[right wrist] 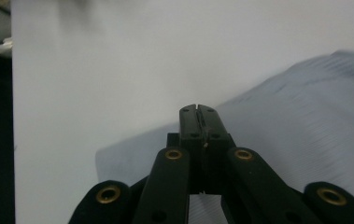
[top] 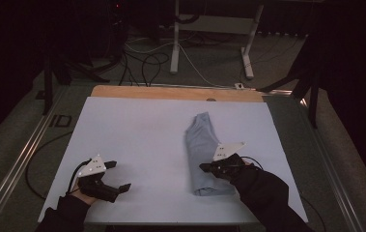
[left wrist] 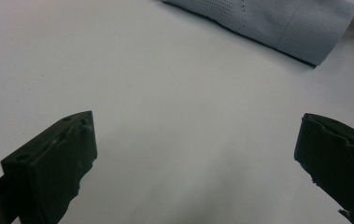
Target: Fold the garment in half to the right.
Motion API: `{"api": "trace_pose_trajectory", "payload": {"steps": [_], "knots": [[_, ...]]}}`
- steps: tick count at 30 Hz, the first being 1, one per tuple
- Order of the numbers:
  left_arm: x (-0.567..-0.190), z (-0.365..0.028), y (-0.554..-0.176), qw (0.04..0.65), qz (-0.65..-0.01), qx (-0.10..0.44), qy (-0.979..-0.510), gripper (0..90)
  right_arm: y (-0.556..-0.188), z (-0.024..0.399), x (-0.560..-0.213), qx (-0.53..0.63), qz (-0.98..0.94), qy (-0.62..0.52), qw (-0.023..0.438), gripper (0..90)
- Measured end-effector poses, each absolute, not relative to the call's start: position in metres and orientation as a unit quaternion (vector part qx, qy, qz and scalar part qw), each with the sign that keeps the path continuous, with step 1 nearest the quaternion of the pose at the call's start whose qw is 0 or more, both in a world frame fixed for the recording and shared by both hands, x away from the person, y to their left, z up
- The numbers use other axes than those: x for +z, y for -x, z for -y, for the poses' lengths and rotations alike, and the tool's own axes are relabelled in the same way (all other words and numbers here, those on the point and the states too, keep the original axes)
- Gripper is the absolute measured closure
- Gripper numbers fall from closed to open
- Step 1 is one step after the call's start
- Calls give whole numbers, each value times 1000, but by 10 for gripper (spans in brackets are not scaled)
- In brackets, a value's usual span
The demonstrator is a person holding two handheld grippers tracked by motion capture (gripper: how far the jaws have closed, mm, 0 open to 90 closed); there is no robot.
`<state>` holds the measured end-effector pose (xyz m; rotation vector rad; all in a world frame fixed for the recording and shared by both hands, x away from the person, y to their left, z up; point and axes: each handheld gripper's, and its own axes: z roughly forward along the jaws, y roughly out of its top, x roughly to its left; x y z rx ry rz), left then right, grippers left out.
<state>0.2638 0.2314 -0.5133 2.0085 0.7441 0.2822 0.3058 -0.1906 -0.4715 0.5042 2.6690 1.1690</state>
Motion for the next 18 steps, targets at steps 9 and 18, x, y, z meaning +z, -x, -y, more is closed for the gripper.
{"api": "trace_pose_trajectory", "payload": {"steps": [9, 18], "knots": [[-513, -234, -264, 472, -308, 116, -818, 4, -311, 196, -506, 364, -914, -171, 58, 900], [-513, -234, -264, 473, -309, 116, -817, 5, -302, 198, -519, 350, -925, -146, 34, 900]]}}
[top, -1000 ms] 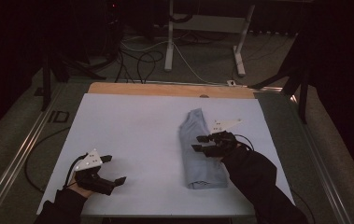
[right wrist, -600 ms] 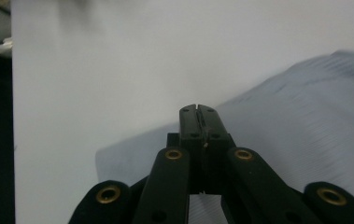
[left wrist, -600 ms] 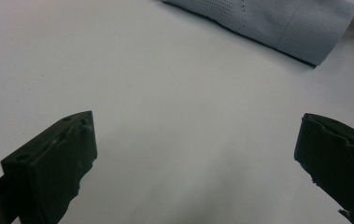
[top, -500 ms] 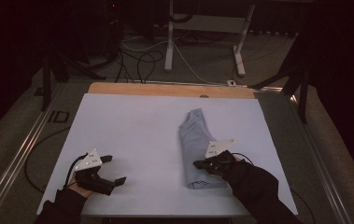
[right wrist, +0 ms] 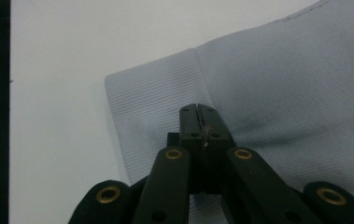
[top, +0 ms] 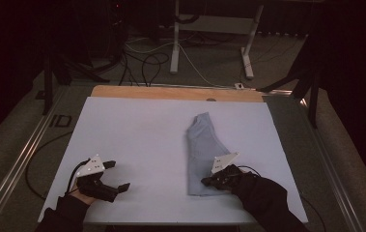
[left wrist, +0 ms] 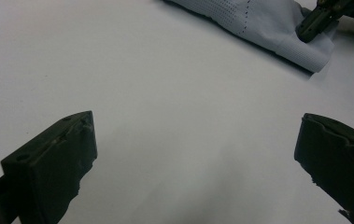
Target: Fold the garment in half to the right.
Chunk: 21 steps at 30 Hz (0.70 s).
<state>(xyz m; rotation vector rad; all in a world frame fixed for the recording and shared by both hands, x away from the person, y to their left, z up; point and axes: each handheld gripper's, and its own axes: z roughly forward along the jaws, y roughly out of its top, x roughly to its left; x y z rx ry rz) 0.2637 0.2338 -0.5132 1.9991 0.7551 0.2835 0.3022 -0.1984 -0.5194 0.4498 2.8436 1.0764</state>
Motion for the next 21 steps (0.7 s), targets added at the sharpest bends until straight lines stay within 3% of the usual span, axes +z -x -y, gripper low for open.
{"api": "trace_pose_trajectory", "payload": {"steps": [21], "knots": [[-512, -235, -263, 473, -307, 120, -817, 4, -289, 203, -523, 368, -920, -138, 11, 900]]}}
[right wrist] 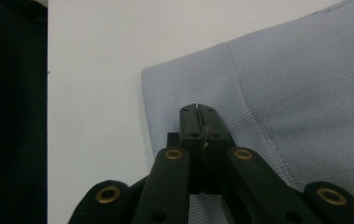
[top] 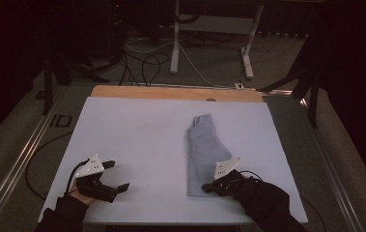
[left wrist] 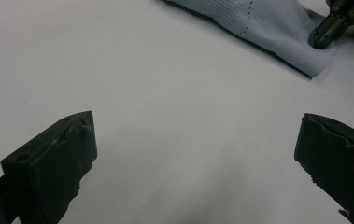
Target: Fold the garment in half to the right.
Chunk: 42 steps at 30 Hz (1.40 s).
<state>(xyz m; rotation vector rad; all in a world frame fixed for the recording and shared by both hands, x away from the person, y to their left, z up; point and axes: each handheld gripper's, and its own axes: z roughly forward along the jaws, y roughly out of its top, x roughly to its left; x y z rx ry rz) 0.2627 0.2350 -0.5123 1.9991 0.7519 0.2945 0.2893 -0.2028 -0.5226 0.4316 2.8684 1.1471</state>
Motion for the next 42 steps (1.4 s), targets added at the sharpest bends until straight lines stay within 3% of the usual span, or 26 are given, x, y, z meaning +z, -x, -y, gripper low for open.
{"api": "trace_pose_trajectory", "payload": {"steps": [3, 5, 10, 14, 21, 23, 30, 42], "knots": [[-512, -235, -262, 472, -305, 121, -819, 4, -290, 204, -519, 384, -912, -144, 17, 889], [-513, -235, -263, 472, -308, 120, -817, 4, -291, 205, -514, 398, -904, -152, 30, 804], [-513, -235, -263, 473, -307, 119, -818, 4, -293, 206, -508, 415, -894, -161, 40, 708], [-512, -236, -263, 472, -306, 121, -818, 4, -293, 208, -506, 428, -887, -169, 42, 581], [-512, -236, -263, 471, -307, 121, -818, 4, -299, 215, -499, 457, -865, -201, 47, 184], [-512, -235, -263, 471, -305, 121, -819, 4, -303, 219, -498, 464, -860, -210, 26, 77], [-512, -236, -262, 470, -305, 122, -819, 4, -306, 233, -499, 474, -840, -247, 96, 76], [-512, -238, -261, 466, -308, 133, -819, 4, -299, 268, -511, 468, -818, -305, 138, 77]]}}
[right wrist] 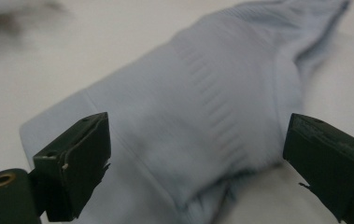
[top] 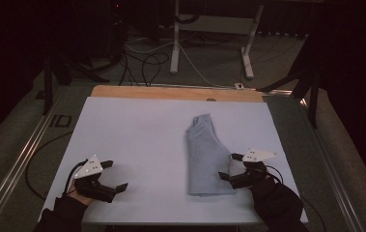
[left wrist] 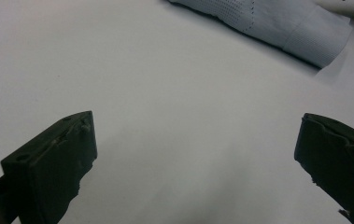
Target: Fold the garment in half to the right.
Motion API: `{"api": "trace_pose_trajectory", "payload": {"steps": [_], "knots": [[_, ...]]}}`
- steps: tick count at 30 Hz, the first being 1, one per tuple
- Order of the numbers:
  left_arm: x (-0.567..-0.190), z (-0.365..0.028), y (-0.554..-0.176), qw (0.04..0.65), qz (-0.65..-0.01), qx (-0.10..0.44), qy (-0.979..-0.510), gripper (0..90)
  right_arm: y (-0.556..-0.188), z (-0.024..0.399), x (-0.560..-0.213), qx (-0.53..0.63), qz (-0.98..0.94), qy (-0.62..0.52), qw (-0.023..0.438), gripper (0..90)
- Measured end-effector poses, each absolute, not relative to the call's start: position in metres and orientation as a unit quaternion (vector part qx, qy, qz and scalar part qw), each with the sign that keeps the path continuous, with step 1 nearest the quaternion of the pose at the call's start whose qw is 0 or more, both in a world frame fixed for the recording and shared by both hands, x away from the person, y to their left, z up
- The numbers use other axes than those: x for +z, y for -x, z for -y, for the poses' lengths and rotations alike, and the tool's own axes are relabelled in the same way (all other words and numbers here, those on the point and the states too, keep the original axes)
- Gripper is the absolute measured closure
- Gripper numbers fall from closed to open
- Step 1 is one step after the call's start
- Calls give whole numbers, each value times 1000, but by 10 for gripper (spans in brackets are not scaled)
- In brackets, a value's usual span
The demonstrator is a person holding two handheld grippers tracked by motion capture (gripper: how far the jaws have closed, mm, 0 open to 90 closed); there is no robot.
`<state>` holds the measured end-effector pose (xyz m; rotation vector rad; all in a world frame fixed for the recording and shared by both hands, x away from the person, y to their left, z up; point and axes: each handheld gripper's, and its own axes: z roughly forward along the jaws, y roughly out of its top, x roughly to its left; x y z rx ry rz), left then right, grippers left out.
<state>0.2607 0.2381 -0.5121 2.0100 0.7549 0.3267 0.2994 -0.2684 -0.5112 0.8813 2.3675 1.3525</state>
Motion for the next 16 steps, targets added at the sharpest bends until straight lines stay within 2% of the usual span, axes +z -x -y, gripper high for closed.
{"api": "trace_pose_trajectory", "payload": {"steps": [16], "knots": [[-516, -237, -261, 466, -315, 136, -816, 4, -284, 292, -526, 456, -798, -364, 153, 77]]}}
